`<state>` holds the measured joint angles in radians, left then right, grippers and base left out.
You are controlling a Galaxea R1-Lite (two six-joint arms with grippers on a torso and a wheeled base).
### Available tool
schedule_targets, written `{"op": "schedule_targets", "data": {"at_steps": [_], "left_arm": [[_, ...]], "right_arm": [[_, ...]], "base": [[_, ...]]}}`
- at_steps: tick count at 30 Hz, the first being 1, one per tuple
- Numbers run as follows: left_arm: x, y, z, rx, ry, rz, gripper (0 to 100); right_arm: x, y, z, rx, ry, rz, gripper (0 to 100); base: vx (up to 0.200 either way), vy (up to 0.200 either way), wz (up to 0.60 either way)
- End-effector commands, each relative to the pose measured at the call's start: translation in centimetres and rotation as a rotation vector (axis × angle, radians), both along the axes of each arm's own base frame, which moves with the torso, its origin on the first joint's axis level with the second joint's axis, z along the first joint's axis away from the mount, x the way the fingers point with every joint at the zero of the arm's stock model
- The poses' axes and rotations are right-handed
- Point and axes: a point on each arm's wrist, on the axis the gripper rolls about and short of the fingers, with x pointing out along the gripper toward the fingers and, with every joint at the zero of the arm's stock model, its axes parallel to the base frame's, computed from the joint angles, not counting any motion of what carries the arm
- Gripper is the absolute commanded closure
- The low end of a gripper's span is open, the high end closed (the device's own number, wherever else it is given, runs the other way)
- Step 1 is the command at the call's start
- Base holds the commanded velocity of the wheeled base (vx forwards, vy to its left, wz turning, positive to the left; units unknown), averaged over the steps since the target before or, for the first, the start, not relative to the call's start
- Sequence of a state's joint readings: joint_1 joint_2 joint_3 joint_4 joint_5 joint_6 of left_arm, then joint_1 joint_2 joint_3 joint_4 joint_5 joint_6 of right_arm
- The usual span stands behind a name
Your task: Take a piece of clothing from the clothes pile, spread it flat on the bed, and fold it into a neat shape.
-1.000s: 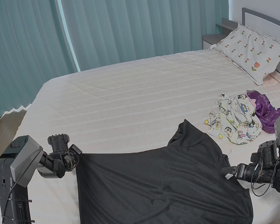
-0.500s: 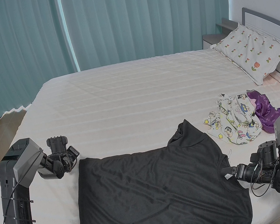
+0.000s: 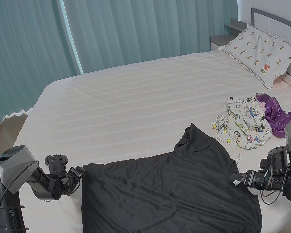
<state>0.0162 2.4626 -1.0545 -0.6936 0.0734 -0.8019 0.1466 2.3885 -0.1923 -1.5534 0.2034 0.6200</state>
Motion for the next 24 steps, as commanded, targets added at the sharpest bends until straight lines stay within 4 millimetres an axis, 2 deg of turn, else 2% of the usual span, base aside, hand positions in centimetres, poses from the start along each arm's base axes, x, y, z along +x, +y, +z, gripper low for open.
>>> {"op": "schedule_targets", "data": {"at_steps": [1,8,17,19,24], "left_arm": [[-6.0,-1.0,2.9,-0.050,-0.010,-0.025,0],[-10.5,-1.5,2.2,-0.054,0.032,-0.044,0],[-13.7,-1.7,1.3,-0.061,0.110,-0.060,0],[-14.5,-1.9,1.0,-0.068,0.139,-0.066,0],[-15.2,-2.7,0.6,-0.065,0.164,-0.091,0]], "right_arm": [[0.0,0.0,0.2,0.013,-0.007,-0.008,0],[-0.1,0.3,0.2,0.019,-0.005,-0.001,0],[-0.1,0.3,0.2,0.019,-0.002,-0.001,0],[-0.1,0.3,0.1,0.019,0.000,-0.001,0],[-0.1,0.3,0.1,0.018,0.001,0.000,0]], "base": [[-0.200,0.000,0.00],[-0.200,0.000,0.00],[-0.200,0.000,0.00],[0.000,0.000,0.00],[0.000,0.000,0.00]]}}
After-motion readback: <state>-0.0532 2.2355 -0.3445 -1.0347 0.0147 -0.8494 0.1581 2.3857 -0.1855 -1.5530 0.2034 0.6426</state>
